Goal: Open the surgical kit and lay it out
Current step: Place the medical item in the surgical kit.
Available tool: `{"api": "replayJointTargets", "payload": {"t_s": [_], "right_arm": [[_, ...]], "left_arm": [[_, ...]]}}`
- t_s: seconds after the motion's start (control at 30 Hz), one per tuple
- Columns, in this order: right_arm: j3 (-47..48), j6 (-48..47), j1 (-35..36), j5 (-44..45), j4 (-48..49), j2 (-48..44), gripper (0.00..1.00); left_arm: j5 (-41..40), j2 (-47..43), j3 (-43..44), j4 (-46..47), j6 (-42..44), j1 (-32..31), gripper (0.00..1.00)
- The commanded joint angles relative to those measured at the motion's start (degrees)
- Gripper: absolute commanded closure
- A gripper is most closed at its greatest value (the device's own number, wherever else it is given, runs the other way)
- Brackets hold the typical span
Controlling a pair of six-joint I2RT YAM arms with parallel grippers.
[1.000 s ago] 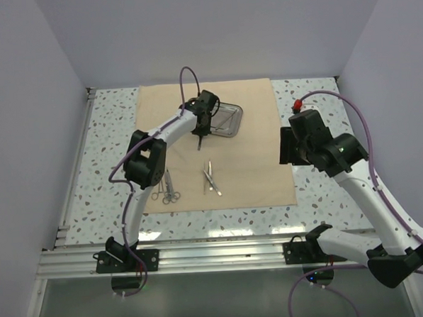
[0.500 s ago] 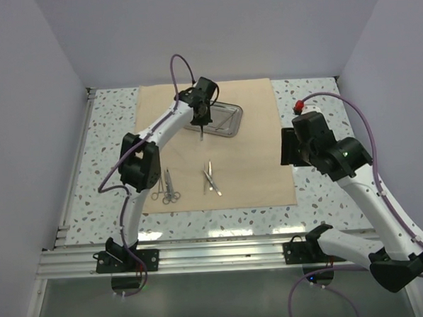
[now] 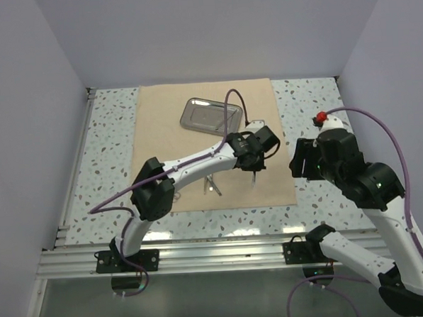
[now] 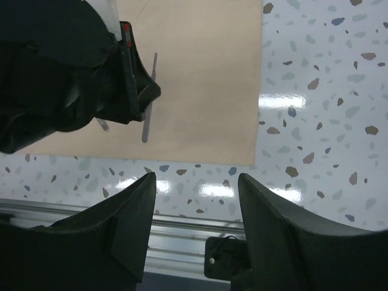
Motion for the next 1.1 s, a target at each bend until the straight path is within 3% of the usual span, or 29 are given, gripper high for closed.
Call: {"api": "replayJointTargets", "payload": {"t_s": [0.0, 0.47, 0.5, 0.53, 0.57, 0.63, 0.67, 0.77, 0.93, 1.07], "right_arm": [[2.02, 1.06, -0.19, -0.97, -7.16, -3.92, 0.39], [7.74, 3.61, -0.19, 0.00, -23.43, -12.89, 0.39], [7.91, 3.70, -0.19, -0.09, -23.60, -13.07, 0.39], [8.18, 3.96, -0.11, -0.09, -23.69, -13.07, 0.39], [8.18, 3.97, -0.10, -0.18, -23.78, -13.07, 0.39], [8.27, 4.23, -0.19, -0.09, -23.69, -12.98, 0.39], [8.18, 4.49, -0.11, -0.26, -23.17, -12.98, 0.39], [6.69, 4.84, -0.19, -0.53, -21.24, -14.12, 0.39], [1.24, 6.07, -0.19, -0.09, -17.63, -14.65, 0.39], [-0.25, 7.57, -0.11, 0.87, -13.08, -12.72, 0.39]], "left_arm": [[-4.56, 1.58, -2.27, -0.09, -8.90, 1.44, 1.00], [-5.79, 4.65, -7.03, 3.61, -12.52, 0.73, 0.99], [-5.53, 4.57, -7.64, 3.78, -12.69, 0.64, 0.93], [-5.61, 4.13, -7.91, 3.87, -12.61, 0.47, 0.76], [-5.88, 3.78, -8.00, 3.87, -12.52, 0.21, 0.67], [-6.75, 2.73, -7.74, 3.26, -11.21, 0.20, 0.51], [-7.45, 2.29, -6.78, 2.74, -10.77, 0.20, 0.47], [-10.35, 0.27, -4.14, -0.43, -7.96, 0.29, 0.39], [-13.35, -1.76, 3.42, -0.52, 8.55, 2.13, 0.39], [-13.35, -1.76, 5.98, 3.85, 21.03, 9.14, 0.39]]}}
